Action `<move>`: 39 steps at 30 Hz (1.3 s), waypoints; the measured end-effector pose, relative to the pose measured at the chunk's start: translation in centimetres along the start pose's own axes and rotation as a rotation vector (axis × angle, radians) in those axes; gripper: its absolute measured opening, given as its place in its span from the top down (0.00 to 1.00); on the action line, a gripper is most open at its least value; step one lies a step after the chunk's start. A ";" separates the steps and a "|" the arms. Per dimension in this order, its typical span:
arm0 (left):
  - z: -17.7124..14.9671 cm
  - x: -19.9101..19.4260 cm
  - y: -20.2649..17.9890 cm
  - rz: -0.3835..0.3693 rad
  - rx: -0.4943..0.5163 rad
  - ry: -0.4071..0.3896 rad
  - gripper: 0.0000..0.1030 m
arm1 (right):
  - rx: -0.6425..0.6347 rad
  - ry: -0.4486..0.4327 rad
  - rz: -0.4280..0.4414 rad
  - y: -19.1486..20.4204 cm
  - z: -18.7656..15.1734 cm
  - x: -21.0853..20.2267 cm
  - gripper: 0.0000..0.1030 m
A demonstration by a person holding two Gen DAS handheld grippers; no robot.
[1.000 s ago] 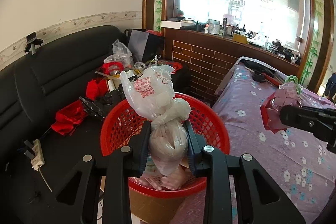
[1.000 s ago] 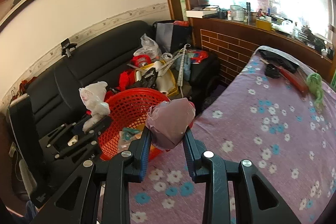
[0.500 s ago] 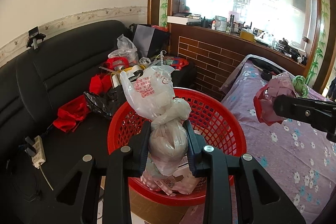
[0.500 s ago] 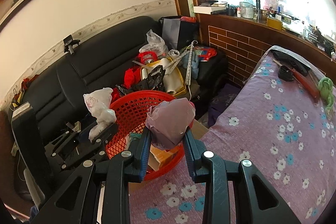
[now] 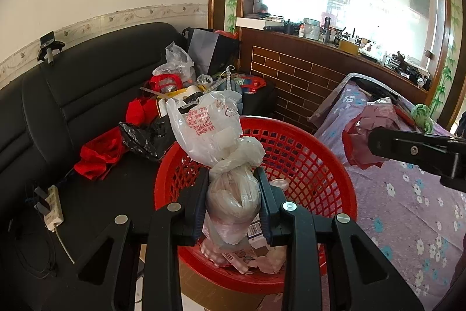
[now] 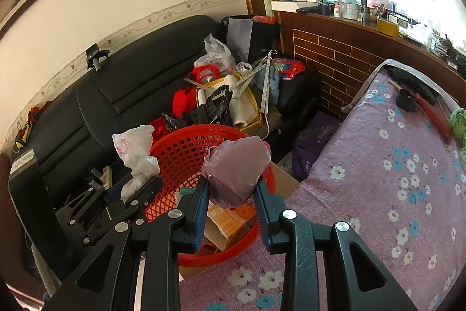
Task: Collect trash
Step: 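Open both tools to drop the bags into the red basket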
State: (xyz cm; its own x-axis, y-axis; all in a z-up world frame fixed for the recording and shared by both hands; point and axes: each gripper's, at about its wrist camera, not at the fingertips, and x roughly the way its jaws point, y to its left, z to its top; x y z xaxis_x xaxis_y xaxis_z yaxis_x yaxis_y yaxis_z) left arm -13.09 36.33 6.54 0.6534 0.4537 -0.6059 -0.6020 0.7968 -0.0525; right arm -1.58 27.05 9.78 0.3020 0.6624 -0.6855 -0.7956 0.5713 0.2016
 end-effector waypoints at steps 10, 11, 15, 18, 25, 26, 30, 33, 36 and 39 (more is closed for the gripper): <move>0.0 0.7 0.1 -0.002 0.000 0.008 0.71 | 0.003 0.022 -0.002 0.5 0.9 2.1 0.67; 0.0 0.7 0.1 -0.002 0.001 0.008 0.71 | 0.005 0.026 -0.001 0.5 1.0 2.3 0.67; 0.0 1.1 0.1 -0.003 -0.004 0.015 0.71 | 0.018 0.034 0.007 0.6 1.5 3.2 0.64; 0.1 1.1 0.2 -0.007 -0.009 0.010 0.63 | 0.032 0.026 0.021 0.4 1.8 3.1 0.53; 0.1 0.1 -0.4 -0.011 -0.007 -0.021 0.31 | 0.058 -0.039 0.006 -0.4 1.9 0.2 0.46; 0.1 0.0 -0.4 -0.010 -0.005 -0.025 0.26 | 0.059 -0.046 0.002 -0.4 1.8 -0.2 0.43; 0.1 -1.4 -1.1 0.005 0.011 -0.050 0.13 | 0.061 -0.095 -0.062 -0.7 0.6 -2.9 0.30; 0.0 -2.4 -1.6 0.017 0.019 -0.063 0.07 | 0.053 -0.121 -0.112 -0.9 -0.5 -4.6 0.21; -0.4 -3.8 -2.0 0.033 0.022 -0.081 0.05 | 0.057 -0.139 -0.141 -1.3 -1.7 -6.4 0.17; -1.0 -5.1 -2.7 0.051 0.028 -0.090 0.02 | 0.062 -0.150 -0.166 -2.0 -3.2 -7.9 0.13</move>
State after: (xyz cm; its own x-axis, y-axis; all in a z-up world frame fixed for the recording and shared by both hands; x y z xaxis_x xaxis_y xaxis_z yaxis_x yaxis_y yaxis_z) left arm -15.24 31.50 9.01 0.6618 0.5266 -0.5336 -0.6228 0.7824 -0.0004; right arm -4.04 19.13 12.61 0.5049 0.6188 -0.6018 -0.6962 0.7041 0.1399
